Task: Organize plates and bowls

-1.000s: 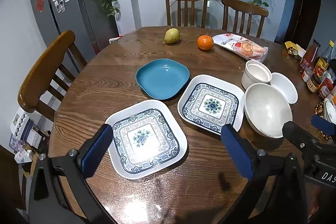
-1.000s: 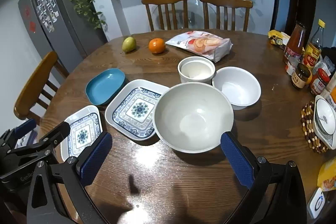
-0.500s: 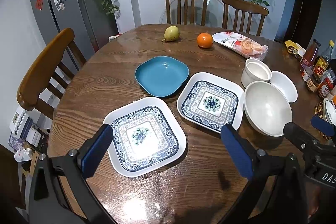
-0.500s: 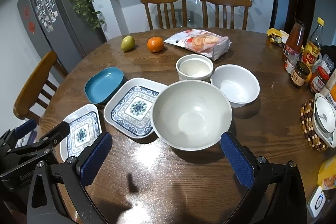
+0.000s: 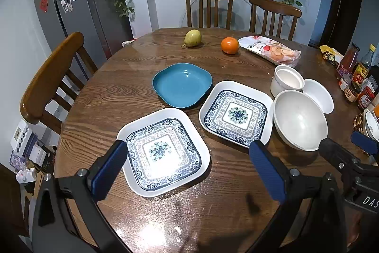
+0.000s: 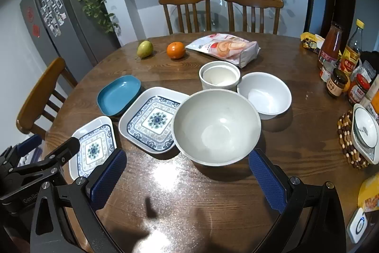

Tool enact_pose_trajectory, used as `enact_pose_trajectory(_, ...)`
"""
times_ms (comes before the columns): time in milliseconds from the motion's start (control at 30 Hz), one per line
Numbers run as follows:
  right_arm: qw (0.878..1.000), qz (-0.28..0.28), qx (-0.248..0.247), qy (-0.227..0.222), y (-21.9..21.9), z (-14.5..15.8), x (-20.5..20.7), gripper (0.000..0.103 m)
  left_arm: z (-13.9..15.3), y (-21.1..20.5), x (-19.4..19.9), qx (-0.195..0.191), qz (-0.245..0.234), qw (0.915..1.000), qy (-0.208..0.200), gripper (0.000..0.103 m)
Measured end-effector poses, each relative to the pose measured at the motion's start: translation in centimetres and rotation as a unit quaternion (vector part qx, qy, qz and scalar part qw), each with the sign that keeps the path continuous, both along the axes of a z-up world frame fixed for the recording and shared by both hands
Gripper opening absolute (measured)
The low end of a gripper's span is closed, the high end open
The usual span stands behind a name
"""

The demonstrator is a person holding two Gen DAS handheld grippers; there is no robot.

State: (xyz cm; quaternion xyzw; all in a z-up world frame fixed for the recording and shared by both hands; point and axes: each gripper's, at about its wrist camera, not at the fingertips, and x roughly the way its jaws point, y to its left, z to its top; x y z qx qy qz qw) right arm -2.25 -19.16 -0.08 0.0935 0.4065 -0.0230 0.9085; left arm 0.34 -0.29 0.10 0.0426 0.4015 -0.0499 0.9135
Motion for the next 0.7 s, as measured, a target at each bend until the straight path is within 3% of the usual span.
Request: enact_pose_trajectory(700,1.000,0.009,0.000,0.008,1.8,-0.2,-1.3,0.103,-0.5,1.2,-0.5,-0.007,-0.001,0.9999,0.015,0.102)
